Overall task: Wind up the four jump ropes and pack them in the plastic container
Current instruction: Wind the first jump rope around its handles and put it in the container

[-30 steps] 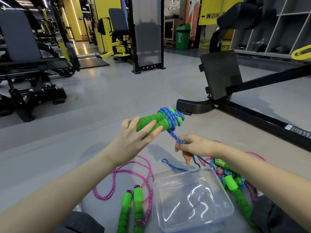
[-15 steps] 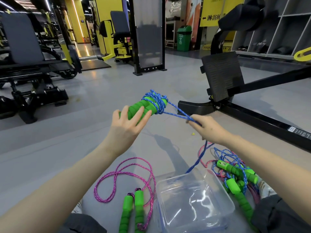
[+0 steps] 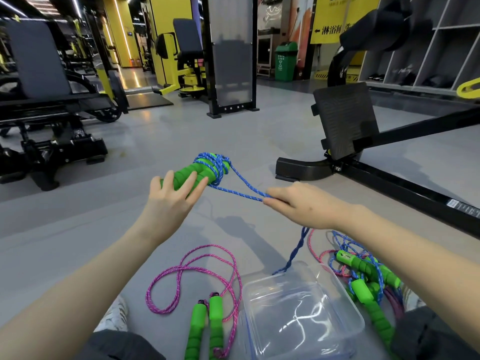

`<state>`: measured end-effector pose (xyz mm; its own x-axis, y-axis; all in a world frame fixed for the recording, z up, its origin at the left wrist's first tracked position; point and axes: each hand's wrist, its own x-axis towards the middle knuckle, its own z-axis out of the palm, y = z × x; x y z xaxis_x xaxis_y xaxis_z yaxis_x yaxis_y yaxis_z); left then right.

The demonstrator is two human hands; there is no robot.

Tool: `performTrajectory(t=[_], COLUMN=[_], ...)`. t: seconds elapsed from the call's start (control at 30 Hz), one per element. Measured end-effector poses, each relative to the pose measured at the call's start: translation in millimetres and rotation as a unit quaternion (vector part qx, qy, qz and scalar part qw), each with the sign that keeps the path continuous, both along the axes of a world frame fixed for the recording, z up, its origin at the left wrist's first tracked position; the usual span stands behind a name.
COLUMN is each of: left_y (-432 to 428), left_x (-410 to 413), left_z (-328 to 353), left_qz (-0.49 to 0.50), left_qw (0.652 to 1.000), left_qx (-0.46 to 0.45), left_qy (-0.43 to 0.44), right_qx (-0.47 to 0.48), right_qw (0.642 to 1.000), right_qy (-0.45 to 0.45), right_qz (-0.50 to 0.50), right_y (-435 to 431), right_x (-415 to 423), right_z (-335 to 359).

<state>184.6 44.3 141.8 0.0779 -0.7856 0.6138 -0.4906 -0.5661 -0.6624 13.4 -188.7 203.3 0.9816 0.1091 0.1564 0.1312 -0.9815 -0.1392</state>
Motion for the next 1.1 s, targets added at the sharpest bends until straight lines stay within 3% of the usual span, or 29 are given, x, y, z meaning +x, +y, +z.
performTrajectory(t=[0.1,0.2,0.3,0.37,0.47,0.57,0.7,0.73,0.8,0.9,0.93,1.0,1.07,1.1], left_y=[4,8,2,-8,-23,-34,-33,-33,-34,-35,-35,-35,-34,-34], left_x=[4,6,-5,-17,-34,-42,-42,-42,-43,-44,-44,-45,-46,-47], left_z=[1,8,18,25,28,25,27,28,29,28,27,26,27,28], left_qz=[0.003,-0.027,-0.101,-0.149,-0.207,-0.239,-0.242,-0.242,-0.247,-0.256,-0.258,-0.261,-0.264,-0.265], left_qw=[1.000,1.000,0.994,0.987,0.974,0.966,0.967,0.967,0.967,0.965,0.964,0.963,0.962,0.962], left_qx=[-0.015,-0.008,0.028,0.060,0.089,0.099,0.082,0.075,0.065,0.065,0.066,0.068,0.070,0.070], left_qy=[0.010,-0.002,-0.015,-0.013,-0.022,-0.022,-0.006,-0.002,-0.002,-0.008,-0.009,-0.004,0.002,0.002], right_qx=[0.094,0.149,0.161,0.184,0.338,0.455,0.578,0.581,0.502,0.431,0.386,0.228,0.160,0.197], right_qw=[0.990,0.948,0.912,0.914,0.913,0.878,0.802,0.796,0.841,0.883,0.903,0.940,0.929,0.912], right_qy=[0.098,0.267,0.350,0.331,0.195,0.129,0.154,0.172,0.198,0.148,0.137,0.196,0.302,0.336], right_qz=[-0.032,-0.093,-0.137,-0.148,-0.121,-0.068,-0.004,-0.007,-0.032,-0.110,-0.130,-0.160,-0.141,-0.129], right_y=[-15,-31,-43,-48,-49,-50,-43,-42,-35,-24,-21,-19,-29,-30], right_x=[0,1,-2,-4,-2,3,-3,-2,-2,3,3,1,0,-3], right_z=[2,-13,-30,-35,-32,-28,-19,-21,-26,-32,-30,-24,-30,-29])
